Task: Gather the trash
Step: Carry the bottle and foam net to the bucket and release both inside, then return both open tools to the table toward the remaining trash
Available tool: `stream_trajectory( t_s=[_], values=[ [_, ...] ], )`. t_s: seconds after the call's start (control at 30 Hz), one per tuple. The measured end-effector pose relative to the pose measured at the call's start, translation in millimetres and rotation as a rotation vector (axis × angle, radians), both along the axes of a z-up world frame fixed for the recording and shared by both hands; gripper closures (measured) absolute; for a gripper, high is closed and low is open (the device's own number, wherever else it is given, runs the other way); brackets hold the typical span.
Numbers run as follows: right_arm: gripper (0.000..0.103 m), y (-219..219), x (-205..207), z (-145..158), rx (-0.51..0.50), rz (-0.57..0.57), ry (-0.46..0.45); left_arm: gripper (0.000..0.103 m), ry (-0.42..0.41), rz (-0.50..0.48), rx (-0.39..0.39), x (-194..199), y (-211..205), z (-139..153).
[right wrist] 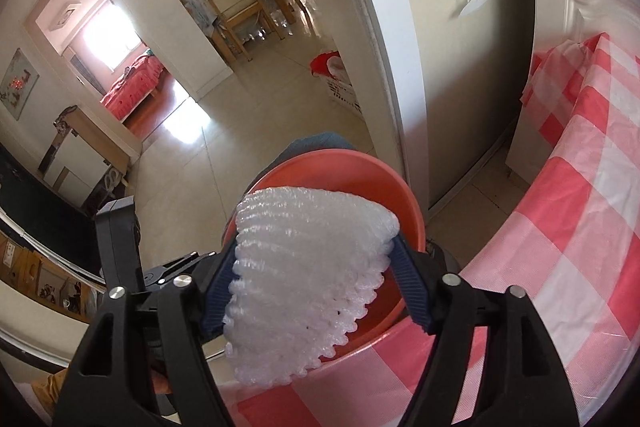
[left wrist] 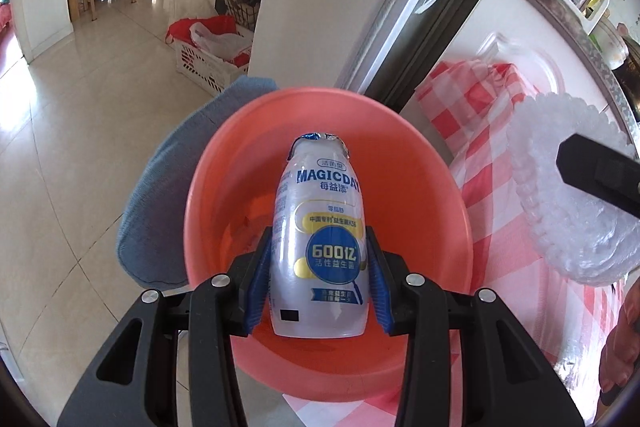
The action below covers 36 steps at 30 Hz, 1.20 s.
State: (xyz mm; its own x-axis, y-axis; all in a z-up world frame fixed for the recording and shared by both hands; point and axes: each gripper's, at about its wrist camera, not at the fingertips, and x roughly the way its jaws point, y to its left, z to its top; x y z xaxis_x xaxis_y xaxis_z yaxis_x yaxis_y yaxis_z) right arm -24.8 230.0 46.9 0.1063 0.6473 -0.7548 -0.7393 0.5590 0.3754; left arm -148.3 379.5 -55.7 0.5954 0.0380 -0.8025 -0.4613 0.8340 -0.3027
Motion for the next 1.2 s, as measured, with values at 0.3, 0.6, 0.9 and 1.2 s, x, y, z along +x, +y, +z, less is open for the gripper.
stream_trajectory(
  t_s=[0.3,0.6,0.9,1.2],
  values=[
    [0.014,-3.4,-1.7,-4.3,0.014,-0.04,-0.036,0.019,-0.022,-0.004,-0.005,-4.5,-1.5,0.5],
    [0.014,-45.2,-1.9,10.8,0.109,-0.101,-0.089,0.013,-0.161,0.066,-0.047,-29.1,11.6,21.3],
    [0.004,-105.2,-11.2,34.5,0.29,-0.163,-0.238,0.01,-0.289,0.106,-0.049,-42.5,3.8,49.7],
    [0.004,-164.7,-13.2,50.7,0.367,-0.242,-0.38,0.01,-0.228,-0.009,0.046,-18.9,-45.2,75.2]
  ],
)
